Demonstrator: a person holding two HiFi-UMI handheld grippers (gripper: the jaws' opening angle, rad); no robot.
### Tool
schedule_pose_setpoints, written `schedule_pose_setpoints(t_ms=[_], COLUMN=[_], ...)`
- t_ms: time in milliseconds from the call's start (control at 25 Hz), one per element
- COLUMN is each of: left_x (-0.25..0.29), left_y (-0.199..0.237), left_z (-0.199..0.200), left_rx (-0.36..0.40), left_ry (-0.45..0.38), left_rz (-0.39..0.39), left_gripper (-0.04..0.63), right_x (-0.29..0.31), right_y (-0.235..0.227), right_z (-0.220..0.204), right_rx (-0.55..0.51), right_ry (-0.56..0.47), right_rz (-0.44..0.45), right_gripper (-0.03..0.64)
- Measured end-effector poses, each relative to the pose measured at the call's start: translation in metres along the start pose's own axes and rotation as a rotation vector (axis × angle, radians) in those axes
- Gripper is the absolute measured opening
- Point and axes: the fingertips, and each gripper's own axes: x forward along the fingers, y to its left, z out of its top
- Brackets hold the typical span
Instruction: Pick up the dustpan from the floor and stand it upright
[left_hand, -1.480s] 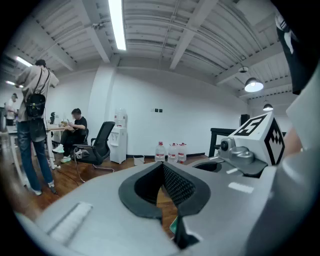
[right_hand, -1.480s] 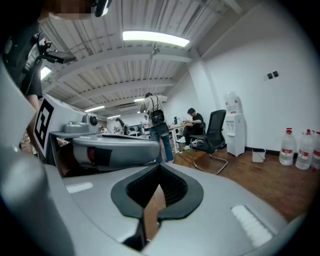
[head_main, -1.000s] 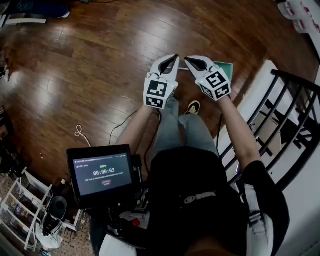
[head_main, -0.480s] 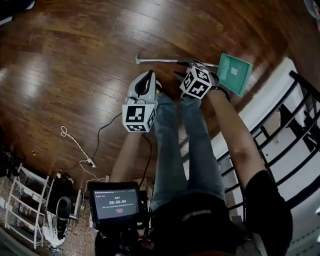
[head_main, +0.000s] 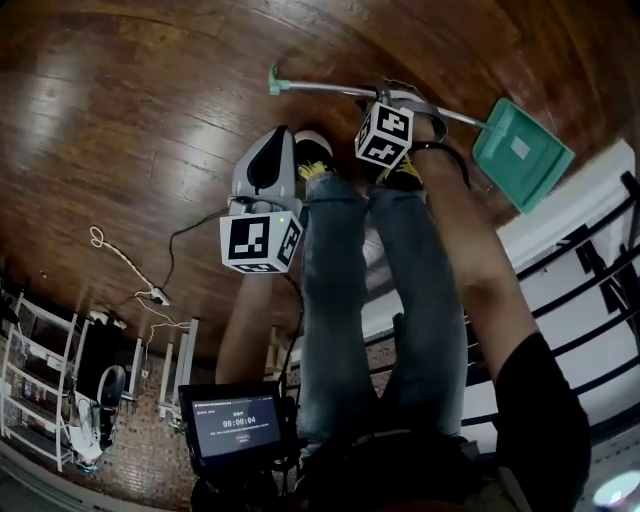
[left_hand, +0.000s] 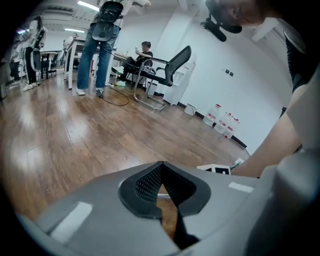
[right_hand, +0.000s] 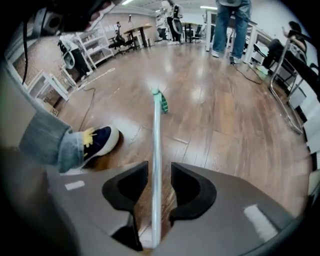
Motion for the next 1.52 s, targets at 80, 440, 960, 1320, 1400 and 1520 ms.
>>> schedule_pose_setpoints(t_ms=[80,440,960,1320,1400,1520], left_x=[0.003,-0.017,-0.064,-0.074,-0.08,-0.086], left_y=[0.013,0.013,-0.131,-0.24,-0.255,-0.276], left_z=[-0.01,0.022,0.196,0.162,0.149,0.135], left_rx=[-0.02,-0.048,0.177,0.326,0.343,0.361], left_ry=[-0.006,-0.041,-0.152,-0.088,-0.065,-0.039], left_rz=[0.021,0.026,-0.272,-0.374,-0.384,-0.389], left_gripper=[0.018,0.018,0.018,0.018,0.018,0.018], right_x=[0.024,-0.012,-0.327,-0.41,-0.42,-0.427], right_y=[0.002,-0.03,-0.132,-0.055,-0.036,-0.015], right_z=[0.002,0.028,0.053,-0.055,-0.081,-0.114], right_rx=[-0.05,0.057,0.411,0.519,0.556,0.605], right_ry=[0.028,-0.073,-0.729,-0.913,-0.913,-0.922], right_rz=[0.012,-0.054,-0.368,-0.555,-0.588,-0.604], right_gripper=[0.141,0.077,0.074,0.078,0.078,0.08])
